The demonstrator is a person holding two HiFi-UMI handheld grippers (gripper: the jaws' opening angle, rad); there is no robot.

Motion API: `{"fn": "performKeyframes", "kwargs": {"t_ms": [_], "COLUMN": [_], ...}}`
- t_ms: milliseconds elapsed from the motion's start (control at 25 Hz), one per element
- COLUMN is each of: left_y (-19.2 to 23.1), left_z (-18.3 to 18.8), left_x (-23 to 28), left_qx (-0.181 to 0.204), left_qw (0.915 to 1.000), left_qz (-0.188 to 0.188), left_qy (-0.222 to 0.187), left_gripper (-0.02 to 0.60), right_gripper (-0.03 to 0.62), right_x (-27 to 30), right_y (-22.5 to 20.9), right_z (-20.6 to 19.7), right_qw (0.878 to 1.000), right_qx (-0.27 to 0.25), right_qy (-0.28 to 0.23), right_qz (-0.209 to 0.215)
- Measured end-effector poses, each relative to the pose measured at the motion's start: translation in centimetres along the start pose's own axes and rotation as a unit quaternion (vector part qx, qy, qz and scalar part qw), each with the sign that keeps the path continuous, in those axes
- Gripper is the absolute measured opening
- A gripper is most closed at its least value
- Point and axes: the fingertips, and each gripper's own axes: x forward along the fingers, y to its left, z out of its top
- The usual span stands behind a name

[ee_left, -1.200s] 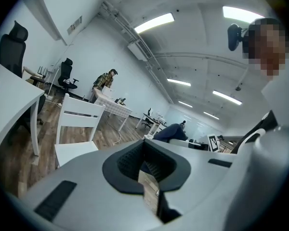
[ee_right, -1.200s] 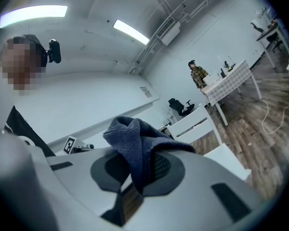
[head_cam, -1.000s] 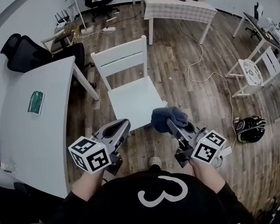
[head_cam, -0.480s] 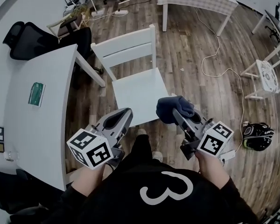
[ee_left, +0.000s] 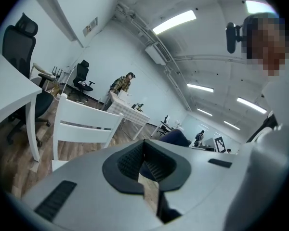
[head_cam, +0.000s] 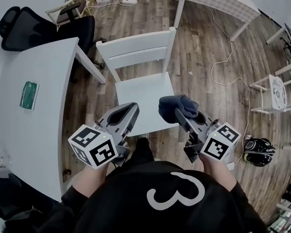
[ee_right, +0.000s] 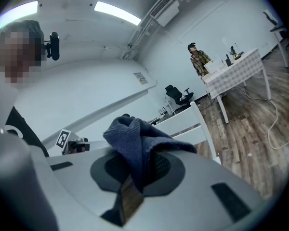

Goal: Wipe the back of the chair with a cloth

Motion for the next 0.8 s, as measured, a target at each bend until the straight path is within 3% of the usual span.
{"fn": "performKeyframes", "kwargs": {"t_ms": [320,560,800], "left_y": [8.4,13.1,17.5], "left_z": [4.8,7.3,8.0], "left_x": [0.2,-0.4,-1.1], "left_qx": [-0.023,-0.037,-0.054], "left_qw": [0.9989,0.9970,0.9949], "left_qz": [0.034,0.058,0.075], "left_qy": [-0.022,-0.035,-0.041], "left_gripper": [0.014,0.014,0.014], "right_gripper": [0.051,0.051,0.051], "right_x": [9.5,17.0,23.3], "right_y": [-2.1,-2.0,-1.4], "right_z": [3.5,4.2,3.6], "right_qw": [1.000,0.997,0.995], "right_qx": [-0.019,-0.057,-0.055], "right_qy": [0.016,0.044,0.069], "right_qz": [-0.003,0.012,0.037]}}
